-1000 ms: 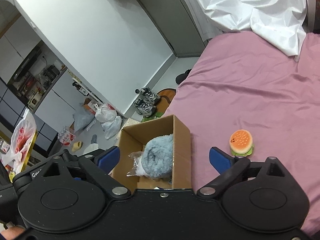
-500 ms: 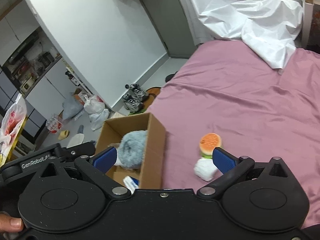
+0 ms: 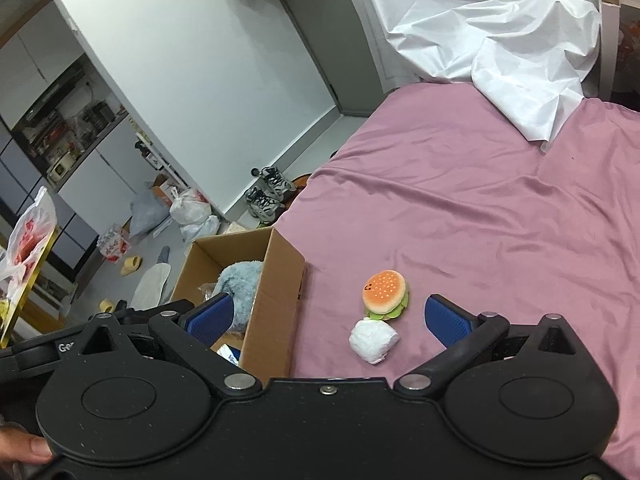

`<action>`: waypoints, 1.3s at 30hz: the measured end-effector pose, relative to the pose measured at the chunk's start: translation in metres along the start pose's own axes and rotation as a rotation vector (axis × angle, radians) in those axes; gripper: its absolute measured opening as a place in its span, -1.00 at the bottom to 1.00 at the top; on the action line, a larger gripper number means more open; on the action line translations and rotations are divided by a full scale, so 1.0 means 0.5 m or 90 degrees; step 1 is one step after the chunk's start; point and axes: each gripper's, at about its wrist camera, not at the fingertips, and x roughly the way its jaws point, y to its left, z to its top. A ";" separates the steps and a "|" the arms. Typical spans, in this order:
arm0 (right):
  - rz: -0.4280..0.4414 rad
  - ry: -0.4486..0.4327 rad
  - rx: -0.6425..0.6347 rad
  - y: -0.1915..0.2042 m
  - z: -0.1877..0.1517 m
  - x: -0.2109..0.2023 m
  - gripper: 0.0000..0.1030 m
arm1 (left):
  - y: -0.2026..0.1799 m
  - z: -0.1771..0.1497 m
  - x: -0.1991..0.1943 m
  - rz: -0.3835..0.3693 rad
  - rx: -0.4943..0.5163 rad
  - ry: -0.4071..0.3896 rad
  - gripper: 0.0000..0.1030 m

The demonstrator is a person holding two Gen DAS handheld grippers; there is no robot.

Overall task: Organize soft objects
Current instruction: 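Move both tools back toward the white packet and burger plush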

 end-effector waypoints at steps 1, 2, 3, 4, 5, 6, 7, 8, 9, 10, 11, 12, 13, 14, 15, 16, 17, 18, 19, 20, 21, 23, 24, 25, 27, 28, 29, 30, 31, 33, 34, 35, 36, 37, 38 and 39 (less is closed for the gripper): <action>0.005 0.000 -0.003 -0.004 0.000 -0.003 1.00 | -0.005 -0.003 0.001 0.000 0.003 0.001 0.70; 0.009 0.000 -0.007 -0.009 0.000 -0.005 1.00 | -0.011 -0.006 0.002 0.001 0.005 0.002 0.70; 0.013 0.000 -0.010 -0.013 0.001 -0.006 1.00 | -0.017 -0.009 0.003 0.001 0.008 0.002 0.70; 0.018 0.001 -0.013 -0.020 0.001 -0.008 1.00 | -0.022 -0.012 0.004 0.001 0.010 0.002 0.70; 0.021 0.003 -0.015 -0.024 0.001 -0.008 1.00 | -0.028 -0.016 0.006 0.003 0.011 0.002 0.70; 0.025 0.005 -0.016 -0.028 0.002 -0.009 1.00 | -0.032 -0.020 0.007 0.007 0.010 0.002 0.70; 0.028 0.006 -0.018 -0.032 0.002 -0.009 1.00 | -0.037 -0.024 0.008 0.011 0.008 0.001 0.70; 0.029 0.007 -0.020 -0.036 0.002 -0.008 1.00 | -0.040 -0.029 0.009 0.015 0.002 0.001 0.70; 0.031 0.009 -0.021 -0.040 0.003 -0.008 1.00 | -0.043 -0.034 0.011 0.018 -0.003 0.000 0.70; 0.034 0.009 -0.021 -0.044 0.004 -0.007 1.00 | -0.047 -0.039 0.013 0.018 -0.006 0.001 0.70; 0.037 0.009 -0.021 -0.047 0.004 -0.007 1.00 | -0.051 -0.043 0.015 0.019 -0.007 0.003 0.70; 0.040 0.009 -0.021 -0.051 0.005 -0.007 1.00 | -0.055 -0.047 0.018 0.020 -0.007 0.004 0.70; 0.042 0.009 -0.021 -0.054 0.004 -0.006 1.00 | -0.059 -0.052 0.019 0.020 -0.005 0.005 0.70; 0.045 0.009 -0.020 -0.057 0.004 -0.005 1.00 | -0.063 -0.055 0.021 0.021 -0.005 0.004 0.70; 0.048 0.010 -0.018 -0.061 0.003 -0.004 1.00 | -0.066 -0.059 0.023 0.023 -0.005 0.003 0.70; 0.050 0.011 -0.017 -0.064 0.002 -0.002 1.00 | -0.070 -0.062 0.024 0.025 -0.007 0.002 0.70; 0.053 0.012 -0.016 -0.067 0.001 0.001 1.00 | -0.072 -0.064 0.026 0.026 -0.009 0.000 0.70; 0.054 0.014 -0.013 -0.070 0.002 0.004 0.99 | -0.074 -0.066 0.029 0.028 -0.011 -0.003 0.70; 0.056 0.016 -0.011 -0.072 0.003 0.008 0.99 | -0.076 -0.068 0.031 0.029 -0.013 -0.005 0.70; 0.059 0.017 -0.011 -0.073 0.004 0.011 0.99 | -0.079 -0.070 0.034 0.030 -0.014 -0.007 0.70; 0.063 0.018 -0.010 -0.074 0.005 0.014 0.99 | -0.082 -0.072 0.037 0.032 -0.016 -0.008 0.70; 0.068 0.021 -0.005 -0.079 0.007 0.022 0.99 | -0.086 -0.076 0.045 0.036 -0.022 -0.009 0.70; 0.070 0.023 -0.001 -0.082 0.008 0.027 0.99 | -0.088 -0.078 0.049 0.035 -0.023 -0.009 0.70; 0.072 0.025 0.001 -0.084 0.008 0.030 0.99 | -0.091 -0.081 0.053 0.035 -0.023 -0.008 0.70; 0.076 0.030 0.009 -0.088 0.010 0.040 0.98 | -0.095 -0.085 0.062 0.038 -0.023 -0.004 0.70; 0.078 0.033 0.012 -0.089 0.011 0.044 0.98 | -0.097 -0.086 0.067 0.040 -0.023 -0.002 0.70; 0.079 0.035 0.014 -0.089 0.014 0.050 0.98 | -0.100 -0.087 0.072 0.042 -0.023 -0.001 0.69; 0.080 0.038 0.013 -0.088 0.018 0.055 0.98 | -0.103 -0.087 0.077 0.044 -0.025 0.000 0.69; 0.085 0.042 0.012 -0.086 0.023 0.060 0.98 | -0.105 -0.087 0.082 0.045 -0.027 0.002 0.69; 0.097 0.053 0.008 -0.081 0.033 0.073 0.97 | -0.109 -0.087 0.090 0.047 -0.032 0.006 0.69; 0.101 0.057 -0.002 -0.075 0.038 0.081 0.97 | -0.112 -0.086 0.095 0.047 -0.034 0.008 0.69; 0.102 0.058 -0.015 -0.070 0.041 0.086 0.97 | -0.113 -0.084 0.099 0.047 -0.036 0.010 0.68; 0.101 0.059 -0.028 -0.065 0.044 0.091 0.97 | -0.114 -0.083 0.104 0.048 -0.038 0.012 0.68; 0.103 0.060 -0.041 -0.061 0.047 0.096 0.97 | -0.114 -0.083 0.109 0.049 -0.043 0.015 0.68; 0.108 0.062 -0.051 -0.058 0.049 0.102 0.97 | -0.114 -0.082 0.113 0.050 -0.047 0.017 0.68; 0.115 0.065 -0.058 -0.057 0.050 0.106 0.97 | -0.114 -0.081 0.119 0.051 -0.052 0.019 0.68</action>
